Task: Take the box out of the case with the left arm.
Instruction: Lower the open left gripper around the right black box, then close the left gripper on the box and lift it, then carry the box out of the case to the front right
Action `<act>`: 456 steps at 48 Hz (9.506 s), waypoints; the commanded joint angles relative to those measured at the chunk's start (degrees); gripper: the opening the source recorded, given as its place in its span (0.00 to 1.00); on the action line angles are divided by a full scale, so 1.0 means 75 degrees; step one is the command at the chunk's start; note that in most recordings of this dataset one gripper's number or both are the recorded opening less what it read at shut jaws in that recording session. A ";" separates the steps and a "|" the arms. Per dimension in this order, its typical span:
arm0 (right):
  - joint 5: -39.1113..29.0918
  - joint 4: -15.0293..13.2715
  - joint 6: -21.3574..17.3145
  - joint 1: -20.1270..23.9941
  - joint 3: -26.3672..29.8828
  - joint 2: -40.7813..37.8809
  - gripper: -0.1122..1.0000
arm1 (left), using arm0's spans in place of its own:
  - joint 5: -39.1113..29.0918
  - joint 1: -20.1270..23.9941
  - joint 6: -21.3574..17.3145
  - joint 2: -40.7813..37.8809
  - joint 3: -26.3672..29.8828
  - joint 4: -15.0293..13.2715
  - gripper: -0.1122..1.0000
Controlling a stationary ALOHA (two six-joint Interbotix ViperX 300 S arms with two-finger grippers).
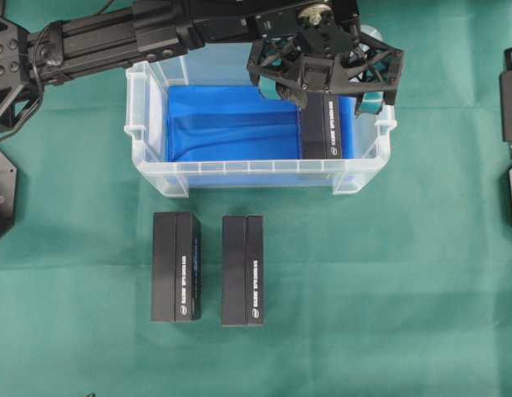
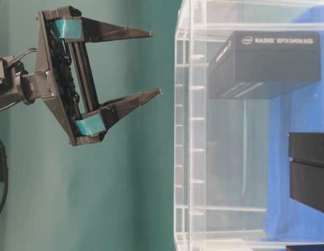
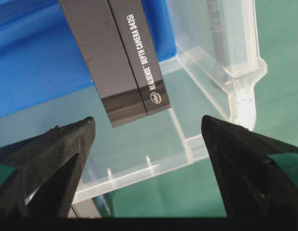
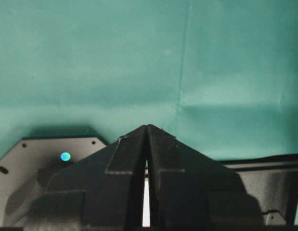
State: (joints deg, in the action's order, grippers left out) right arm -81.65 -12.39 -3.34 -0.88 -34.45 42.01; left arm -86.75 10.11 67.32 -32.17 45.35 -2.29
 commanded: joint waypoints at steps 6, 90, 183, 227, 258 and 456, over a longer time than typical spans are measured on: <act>0.0035 -0.0012 0.0000 0.0012 0.0082 0.0000 0.10 | 0.0012 0.0023 0.0035 0.0152 0.0129 0.0176 0.97; 0.0035 -0.0023 -0.0023 0.0012 0.0070 -0.0012 0.10 | 0.2461 0.0094 0.0715 0.0387 -0.2438 0.0715 0.97; 0.0035 -0.0012 -0.0023 0.0012 0.0094 -0.0035 0.10 | 0.1523 -0.0070 0.1348 0.0656 -0.1242 0.0551 0.65; 0.0023 -0.0023 -0.0023 0.0012 0.0094 -0.0035 0.10 | -0.1395 -0.0141 0.1371 0.0187 0.2238 0.0492 0.64; 0.0023 -0.0012 -0.0023 0.0012 0.0094 -0.0035 0.10 | -0.1688 -0.0199 0.1383 0.0211 0.2320 0.0492 0.64; 0.0035 -0.0023 0.0000 0.0012 0.0070 -0.0035 0.10 | 0.1547 -0.2965 0.5215 0.0914 -0.2250 0.0844 0.64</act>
State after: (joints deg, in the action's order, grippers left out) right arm -81.65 -12.39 -3.34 -0.79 -34.45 41.66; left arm -76.55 -11.87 106.26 -28.83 29.88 3.78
